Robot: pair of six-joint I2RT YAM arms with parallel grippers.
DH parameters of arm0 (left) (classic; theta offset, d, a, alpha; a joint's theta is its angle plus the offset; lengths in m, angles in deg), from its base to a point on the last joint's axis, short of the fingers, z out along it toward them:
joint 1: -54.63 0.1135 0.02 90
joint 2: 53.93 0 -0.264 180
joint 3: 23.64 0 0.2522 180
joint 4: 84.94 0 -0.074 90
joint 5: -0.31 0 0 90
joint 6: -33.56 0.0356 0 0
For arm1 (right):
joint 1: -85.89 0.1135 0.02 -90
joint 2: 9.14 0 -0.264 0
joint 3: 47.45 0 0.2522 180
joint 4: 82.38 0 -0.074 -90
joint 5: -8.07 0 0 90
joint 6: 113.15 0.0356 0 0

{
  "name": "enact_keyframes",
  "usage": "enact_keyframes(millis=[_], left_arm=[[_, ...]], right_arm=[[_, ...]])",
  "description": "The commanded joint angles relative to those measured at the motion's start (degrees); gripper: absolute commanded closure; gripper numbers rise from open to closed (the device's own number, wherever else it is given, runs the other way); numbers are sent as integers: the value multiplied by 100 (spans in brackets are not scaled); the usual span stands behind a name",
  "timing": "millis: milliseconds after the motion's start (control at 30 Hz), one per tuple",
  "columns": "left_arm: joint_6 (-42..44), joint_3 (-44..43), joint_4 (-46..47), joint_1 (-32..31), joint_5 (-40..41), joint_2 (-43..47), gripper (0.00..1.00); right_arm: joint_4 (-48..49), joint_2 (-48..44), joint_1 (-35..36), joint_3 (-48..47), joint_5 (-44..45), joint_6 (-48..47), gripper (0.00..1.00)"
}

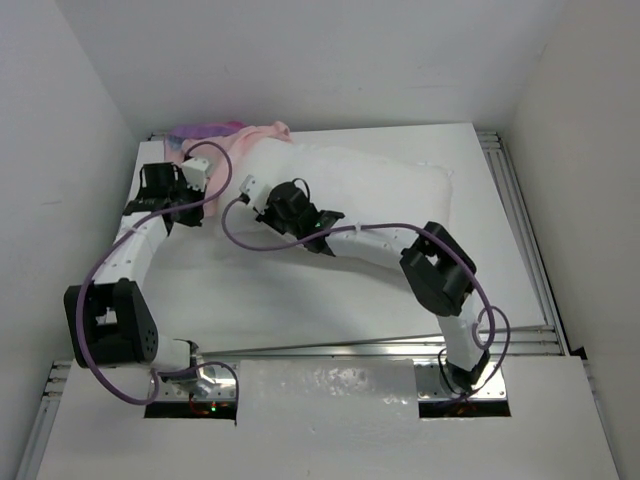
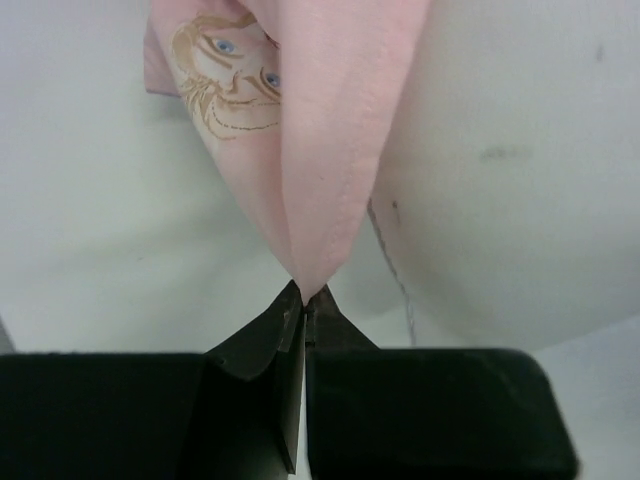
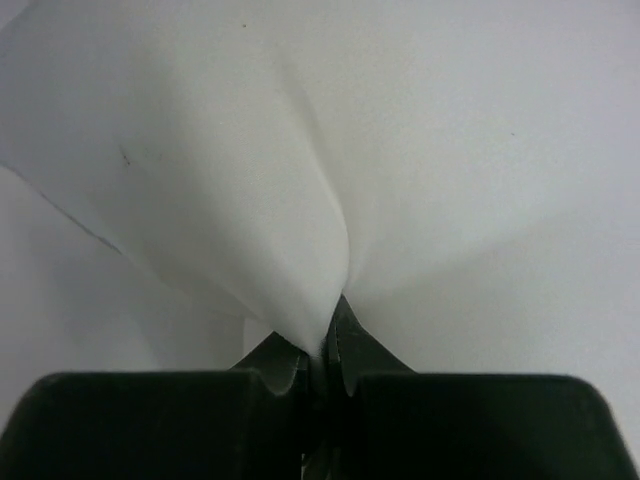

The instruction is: Put the pillow into the pillowcase

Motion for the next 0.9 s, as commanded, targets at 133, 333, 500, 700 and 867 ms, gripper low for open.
enact_keyframes(millis=[133,333,500,700,867], left_arm=[[969,-497,-1256,0,47,433,100],[1337,-1033,-2256,0,-198,618,100],[1495,-1227,-2688,-70,-1024,829,100],[2224,-1192,-3637,-999,-1702,714,100],[2226,-1270,-3778,-1116,-2393,698,100]], right_arm=[[883,-1234,-512,388,-258,590,100],[1122,-1016,-600,154,-242,503,100],[1647,-682,-609,370,-548,817,100],[2219,-164,-591,48,-505,1934,100],[2141,329,-443,-445,-31,2127,100]])
